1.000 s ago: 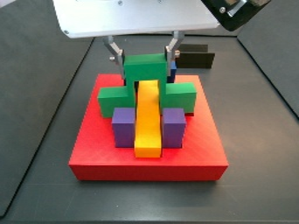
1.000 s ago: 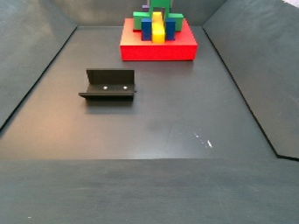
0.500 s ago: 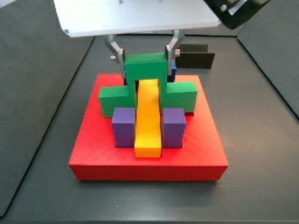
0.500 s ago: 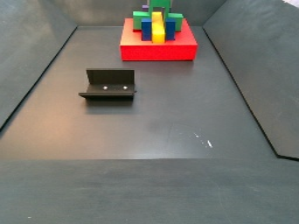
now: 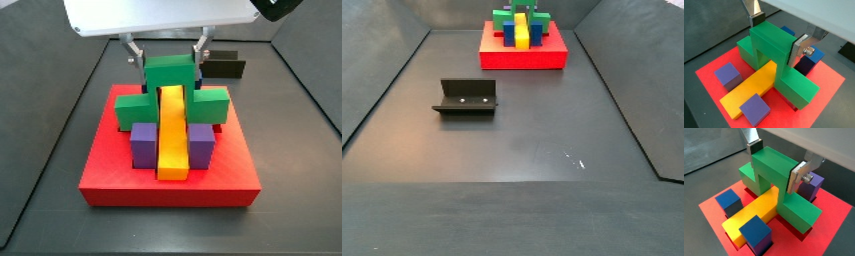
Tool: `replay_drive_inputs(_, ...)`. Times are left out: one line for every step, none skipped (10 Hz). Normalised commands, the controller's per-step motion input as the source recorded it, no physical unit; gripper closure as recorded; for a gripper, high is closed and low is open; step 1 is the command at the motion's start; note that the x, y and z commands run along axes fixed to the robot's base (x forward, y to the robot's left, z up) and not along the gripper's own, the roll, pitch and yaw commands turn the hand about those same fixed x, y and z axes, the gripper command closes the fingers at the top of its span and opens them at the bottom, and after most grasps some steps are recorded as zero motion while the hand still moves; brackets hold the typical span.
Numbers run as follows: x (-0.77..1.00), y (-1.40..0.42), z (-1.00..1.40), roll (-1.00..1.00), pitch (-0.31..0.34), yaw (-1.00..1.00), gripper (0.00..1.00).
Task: Pick up the green object. Move up. Place the green object on the fixture. Regrasp the green object. Move to above the board. Insert the green object.
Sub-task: Insert the green object.
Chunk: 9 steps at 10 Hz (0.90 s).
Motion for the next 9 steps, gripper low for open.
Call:
replay_drive_inputs(0.0,0.0,-0.12,0.26,0.047,0.0,1.0)
replay_drive_inputs(0.0,0.0,-0.15,0.32,0.059,-0.01,1.0)
replay_drive_inputs(0.0,0.0,-0.13,0.29,0.061,-0.01,1.0)
replay_drive_inputs(0.0,0.0,-0.1,0.23,0.051,0.0,1.0)
replay_drive_inputs(0.0,-0.05,-0.13,0.18,0.024,0.0,1.0)
replay_drive_inputs(0.03,-0.09,-0.17,0.16,0.013,0.0,1.0)
replay_drive_inputs(0.01,-0.13,-0.2,0.17,0.017,0.0,1.0)
replay_drive_inputs(0.05,-0.19,-0.16,0.12,0.01,0.0,1.0)
replay_drive_inputs(0.07,-0.17,-0.18,0.11,0.0,0.0,1.0)
